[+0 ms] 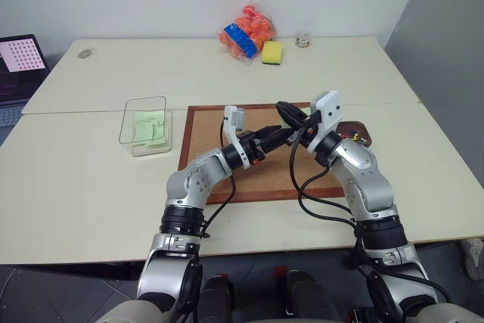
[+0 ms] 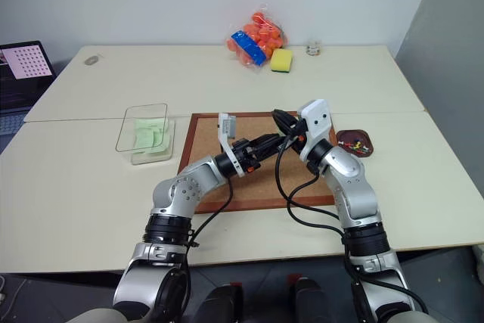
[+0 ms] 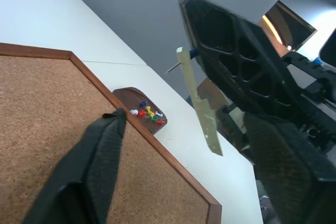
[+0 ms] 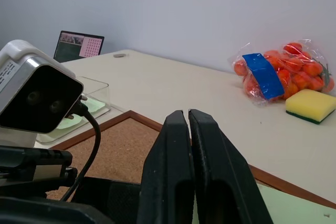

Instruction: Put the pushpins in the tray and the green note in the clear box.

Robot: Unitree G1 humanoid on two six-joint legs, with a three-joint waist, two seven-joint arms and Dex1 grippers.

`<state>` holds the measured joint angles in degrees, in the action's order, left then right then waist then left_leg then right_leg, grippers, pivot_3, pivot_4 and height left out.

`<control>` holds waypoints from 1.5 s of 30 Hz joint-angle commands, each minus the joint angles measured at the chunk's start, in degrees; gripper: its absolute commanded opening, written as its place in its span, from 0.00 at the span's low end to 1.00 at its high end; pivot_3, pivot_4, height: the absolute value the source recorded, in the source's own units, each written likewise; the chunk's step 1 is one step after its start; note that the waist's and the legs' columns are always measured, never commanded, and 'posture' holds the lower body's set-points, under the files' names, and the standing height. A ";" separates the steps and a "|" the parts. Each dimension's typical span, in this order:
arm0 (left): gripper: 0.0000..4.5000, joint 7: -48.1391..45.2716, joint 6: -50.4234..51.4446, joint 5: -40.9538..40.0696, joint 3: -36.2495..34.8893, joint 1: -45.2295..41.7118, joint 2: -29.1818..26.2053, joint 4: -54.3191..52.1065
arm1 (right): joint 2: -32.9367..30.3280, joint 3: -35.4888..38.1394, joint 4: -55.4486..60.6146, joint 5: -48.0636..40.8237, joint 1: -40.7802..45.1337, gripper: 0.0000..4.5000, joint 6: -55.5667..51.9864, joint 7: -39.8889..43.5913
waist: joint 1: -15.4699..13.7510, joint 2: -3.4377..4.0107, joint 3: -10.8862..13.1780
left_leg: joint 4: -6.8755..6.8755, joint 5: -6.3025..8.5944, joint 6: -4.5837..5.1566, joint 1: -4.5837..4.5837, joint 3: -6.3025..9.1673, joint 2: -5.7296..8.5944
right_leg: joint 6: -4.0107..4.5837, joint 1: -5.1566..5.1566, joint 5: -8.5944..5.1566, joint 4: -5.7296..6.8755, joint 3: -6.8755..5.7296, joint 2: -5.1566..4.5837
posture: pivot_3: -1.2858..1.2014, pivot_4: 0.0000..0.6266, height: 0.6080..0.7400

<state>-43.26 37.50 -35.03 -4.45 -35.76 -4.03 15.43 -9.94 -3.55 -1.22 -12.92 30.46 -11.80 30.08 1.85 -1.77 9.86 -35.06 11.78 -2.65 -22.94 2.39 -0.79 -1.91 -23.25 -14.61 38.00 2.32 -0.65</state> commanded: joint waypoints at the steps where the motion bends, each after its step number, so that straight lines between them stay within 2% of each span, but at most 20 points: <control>1: 0.60 -0.05 -0.52 -1.04 -0.23 -1.16 0.63 -1.91 | 0.55 -0.72 3.38 -1.65 0.18 0.00 -0.08 1.31 | 0.03 0.00 0.00 | 0.00 0.00 0.00 0.00 0.00 0.00 | 0.00 0.00 0.00 0.00 0.00 0.00 | 0.52 0.24 1.00; 14: 0.01 -0.04 -0.53 -0.88 0.01 -1.86 0.98 -1.39 | 0.93 -2.05 4.58 -2.63 0.00 0.00 -0.72 2.00 | 0.01 0.00 0.00 | 0.00 0.00 0.00 0.00 0.00 0.00 | -0.04 0.00 -0.02 -0.01 0.00 0.00 | 0.52 0.24 1.00; 24: 0.01 0.78 0.93 -1.90 -0.78 -1.89 1.12 -1.64 | 0.56 -1.11 3.52 -1.04 0.30 0.00 1.13 0.29 | 0.01 0.00 0.00 | 0.00 0.00 0.00 0.00 0.00 0.00 | -0.04 0.00 -0.02 -0.01 0.00 0.00 | 0.52 0.24 1.00; 28: 0.01 6.26 8.23 -8.07 -5.87 -2.57 3.47 -0.64 | 0.07 -0.61 4.11 -1.21 0.17 0.00 1.74 -0.16 | 0.01 -0.01 0.01 | 0.00 0.00 0.00 0.00 0.00 0.00 | -0.05 0.00 -0.03 -0.01 0.00 0.00 | 0.52 0.24 1.00; 34: 0.01 8.78 13.47 -10.76 -7.67 -2.06 3.62 -0.79 | -0.14 -0.43 5.62 -1.54 -0.45 0.00 1.83 -1.31 | 0.05 -0.01 0.01 | 0.00 0.00 0.00 0.00 0.01 0.00 | -0.06 0.00 -0.03 -0.01 0.00 0.00 | 0.52 0.24 1.00; 45: 0.01 9.66 13.61 -10.74 -8.29 -2.09 2.50 0.19 | -0.16 1.01 8.36 -3.11 -0.08 0.00 -0.20 -3.04 | 0.02 -0.01 0.01 | 0.00 0.00 0.00 0.00 0.00 0.00 | -0.05 0.00 -0.03 -0.02 0.00 0.00 | 0.52 0.24 1.00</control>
<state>-34.21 51.16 -44.95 -11.86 -36.92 -1.35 15.89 -10.09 -3.85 3.55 -14.76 29.76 -11.95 27.45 1.87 -1.78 9.87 -35.06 11.78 -2.65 -22.94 2.40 -0.78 -1.97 -23.25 -14.64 37.98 2.32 -0.65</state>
